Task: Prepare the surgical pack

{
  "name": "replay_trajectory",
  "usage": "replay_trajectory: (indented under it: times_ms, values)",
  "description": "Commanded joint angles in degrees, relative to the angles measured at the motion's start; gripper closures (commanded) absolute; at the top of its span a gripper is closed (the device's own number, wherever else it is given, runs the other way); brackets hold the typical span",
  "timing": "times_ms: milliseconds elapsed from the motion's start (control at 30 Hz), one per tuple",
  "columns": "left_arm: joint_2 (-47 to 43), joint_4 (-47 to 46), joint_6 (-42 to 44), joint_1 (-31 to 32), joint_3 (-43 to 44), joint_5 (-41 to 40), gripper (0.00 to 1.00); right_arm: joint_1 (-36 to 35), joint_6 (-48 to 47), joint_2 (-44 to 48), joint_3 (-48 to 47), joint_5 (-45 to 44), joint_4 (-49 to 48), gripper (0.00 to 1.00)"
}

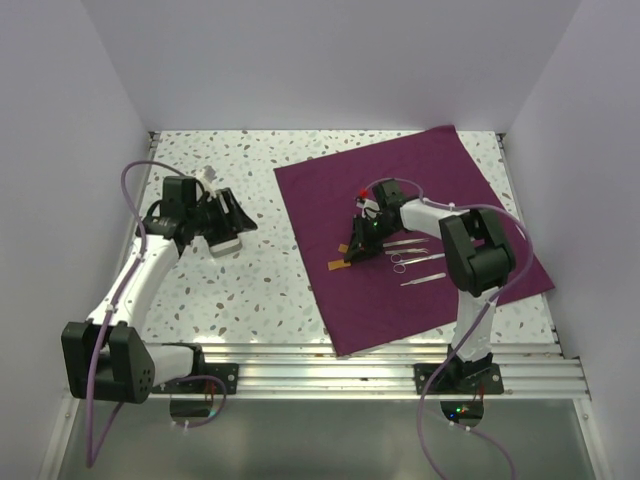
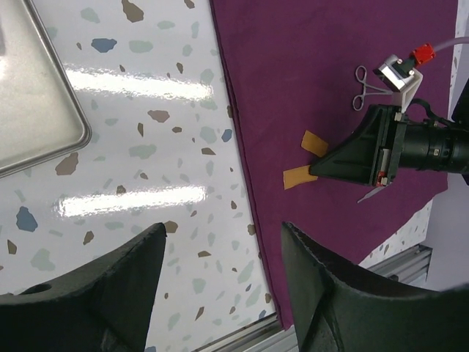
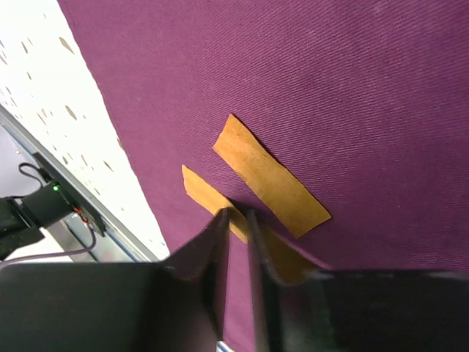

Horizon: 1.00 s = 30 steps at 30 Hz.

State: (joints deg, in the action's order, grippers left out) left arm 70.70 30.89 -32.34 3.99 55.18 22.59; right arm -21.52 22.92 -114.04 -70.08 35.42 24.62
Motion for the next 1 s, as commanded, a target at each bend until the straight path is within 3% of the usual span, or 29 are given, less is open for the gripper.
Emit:
replay_trajectory:
  times_ms: [0, 33, 100, 267, 433, 633, 800, 967]
  values:
    - [0.3, -2.7, 0.2, 0.1, 0.0, 2.4, 0.33, -0.1, -0.6, 0.6, 0.0, -1.1, -0.4, 0.86]
    - [0.5, -3.3, 0.4, 0.3, 0.2, 3.9, 0.32, -0.1, -0.5, 1.7, -0.7, -1.3, 0.1, 0.95]
    - [1.0, -6.2, 0.7, 1.4, 0.5, 6.1, 0.29, -0.1, -0.4, 3.3, -1.1, -0.8, 1.3, 1.0]
    - [2.0, -14.1, 1.8, 4.1, -0.2, 15.6, 0.21, -0.7, -0.9, 10.0, -3.3, 2.5, 6.6, 1.0]
    - [4.4, -20.3, 4.1, 5.8, -0.2, 23.8, 0.2, -3.8, -2.5, 14.2, -6.6, 10.6, 11.7, 1.0]
    - [5.3, -24.1, 8.1, 8.4, -0.6, 31.9, 0.18, -4.1, 0.0, 18.3, -8.3, 18.8, 11.9, 1.0]
    - [6.3, -33.0, 5.2, 12.6, -4.3, 36.6, 0.17, -5.7, 3.5, 19.8, -9.5, 25.3, 8.8, 1.0]
    - [8.3, -36.1, 3.2, 15.9, -5.4, 41.0, 0.18, -7.0, 4.3, 20.6, -9.9, 27.7, 7.5, 1.0]
